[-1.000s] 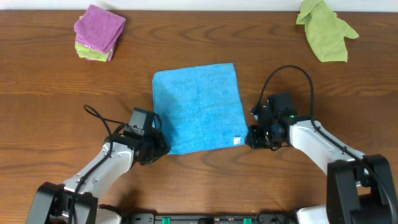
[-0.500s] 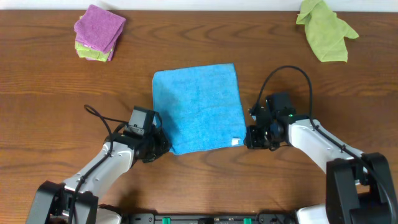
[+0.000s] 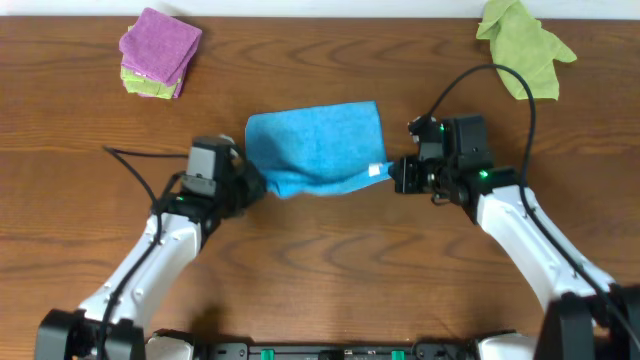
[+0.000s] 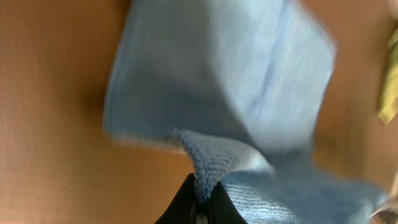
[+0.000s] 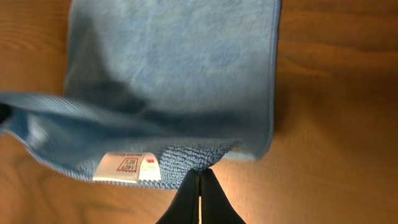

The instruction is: Fold the cloth

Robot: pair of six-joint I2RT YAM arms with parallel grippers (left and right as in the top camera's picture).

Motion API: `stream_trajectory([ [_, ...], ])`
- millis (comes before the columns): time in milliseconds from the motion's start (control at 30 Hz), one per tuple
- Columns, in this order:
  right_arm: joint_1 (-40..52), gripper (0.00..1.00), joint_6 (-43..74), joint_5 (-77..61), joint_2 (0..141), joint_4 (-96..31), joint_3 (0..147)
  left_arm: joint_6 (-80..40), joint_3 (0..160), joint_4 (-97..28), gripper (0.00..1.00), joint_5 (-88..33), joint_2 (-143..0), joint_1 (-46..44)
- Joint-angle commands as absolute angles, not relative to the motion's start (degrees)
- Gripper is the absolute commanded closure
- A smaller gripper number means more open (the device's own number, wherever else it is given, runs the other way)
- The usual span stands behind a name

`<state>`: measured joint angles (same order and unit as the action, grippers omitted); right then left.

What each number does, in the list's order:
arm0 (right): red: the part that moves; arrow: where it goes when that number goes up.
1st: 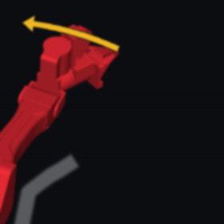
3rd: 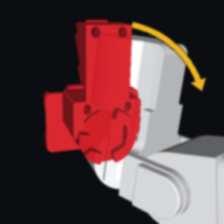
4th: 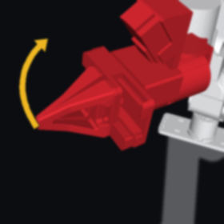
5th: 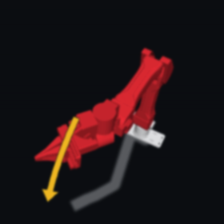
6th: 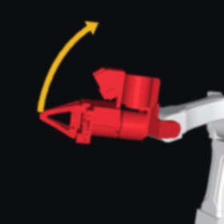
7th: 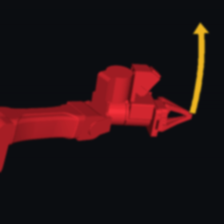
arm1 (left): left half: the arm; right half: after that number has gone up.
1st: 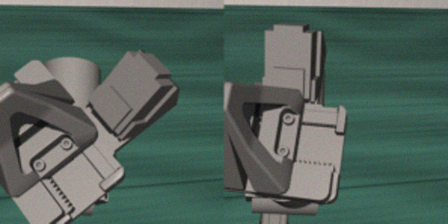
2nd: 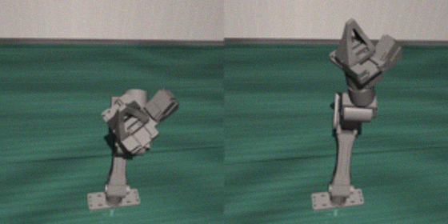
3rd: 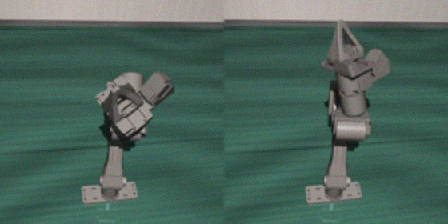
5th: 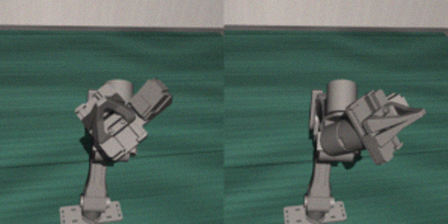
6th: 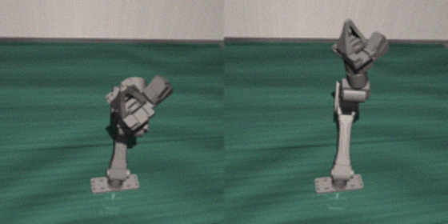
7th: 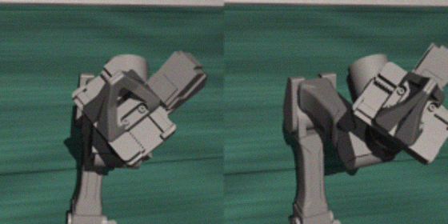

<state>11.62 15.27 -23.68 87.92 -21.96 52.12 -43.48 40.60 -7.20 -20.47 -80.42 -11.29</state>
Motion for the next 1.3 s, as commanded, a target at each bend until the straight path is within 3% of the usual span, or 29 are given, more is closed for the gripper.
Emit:
stream_trajectory([
  [0,12.05,0.99,17.3,-23.35,93.12,-21.41,56.69,-43.4,42.13,-2.74,0.94,-22.17,-84.75,-7.77],
  [600,11.42,0.98,18.09,-22.28,120.86,-23.2,88.9,-37.01,77.23,-4.45,0.94,-29.21,-117.1,-2.24],
  [867,11.44,0.99,16.38,-22.28,120.97,-36.27,90.21,-32.64,79.26,-22.72,0.94,-29.87,-117.97,-2.24],
  [1100,11.44,0.99,15.55,-22.28,120.9,-40.12,90.21,-32.1,79.26,-25.69,0.94,-29.45,-117.95,-2.22],
  [1133,11.44,0.95,15.44,-22.31,120.9,-40.34,90.21,-32.12,79.26,-25.74,0.84,-29.45,-117.95,-2.22],
  [1167,11.44,0.71,15.33,-22.33,120.88,-40.6,90.21,-32.14,79.29,-25.71,0.55,-29.74,-117.95,-2.2],
  [1200,11.44,0.53,15.09,-22.37,120.84,-40.82,90.24,-32.14,79.4,-25.74,0.18,-30.22,-117.95,-2.2],
  [1267,11.44,0.49,13.41,-22.76,120.31,-41.19,90.24,-32.12,80.01,-26.13,0.05,-32.93,-117.82,-2.22],
])
